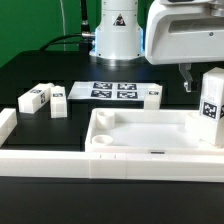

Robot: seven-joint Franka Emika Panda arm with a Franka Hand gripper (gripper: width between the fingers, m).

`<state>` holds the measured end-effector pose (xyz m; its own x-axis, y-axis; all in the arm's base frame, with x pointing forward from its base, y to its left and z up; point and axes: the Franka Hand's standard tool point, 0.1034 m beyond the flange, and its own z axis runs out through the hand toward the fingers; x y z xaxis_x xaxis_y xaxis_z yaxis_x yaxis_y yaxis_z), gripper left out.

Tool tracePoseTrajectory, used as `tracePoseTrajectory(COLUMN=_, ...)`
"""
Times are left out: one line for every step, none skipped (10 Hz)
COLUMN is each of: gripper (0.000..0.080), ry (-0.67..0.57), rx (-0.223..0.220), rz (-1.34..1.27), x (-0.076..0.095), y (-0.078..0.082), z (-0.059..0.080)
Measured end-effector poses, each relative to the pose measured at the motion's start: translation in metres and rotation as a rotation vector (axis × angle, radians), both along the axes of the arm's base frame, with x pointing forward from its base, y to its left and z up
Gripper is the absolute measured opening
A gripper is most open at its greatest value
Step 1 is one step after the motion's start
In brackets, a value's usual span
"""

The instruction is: Assemble desk

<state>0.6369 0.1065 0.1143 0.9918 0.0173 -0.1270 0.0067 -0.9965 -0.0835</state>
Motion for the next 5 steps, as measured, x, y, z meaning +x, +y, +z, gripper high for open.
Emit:
tracePoseTrajectory(gripper=0.0649, ry=-0.016, rx=-0.001, rz=0.130, x=0.0002, y=-0.0010, z=-0.0015)
tracePoseTrajectory(gripper=0.0649, ry=-0.026, rx=0.002, rz=0.222, x=0.0011, y=-0.0020, z=-0.0013)
tracePoseTrajectory(gripper=0.0649, ry=-0.034, rx=0.006, rz=0.309, x=0.0020, y=-0.0023, z=-0.0004)
tracePoseTrajectory(gripper=0.0649, ry=-0.041, rx=0.016, rz=0.398, x=0.0027, y=-0.0035, z=0.0000)
tracePoseTrajectory(gripper=0.0649, ry=-0.049, rx=0.029, rz=0.517, x=0.0031, y=-0.0060, z=0.0000)
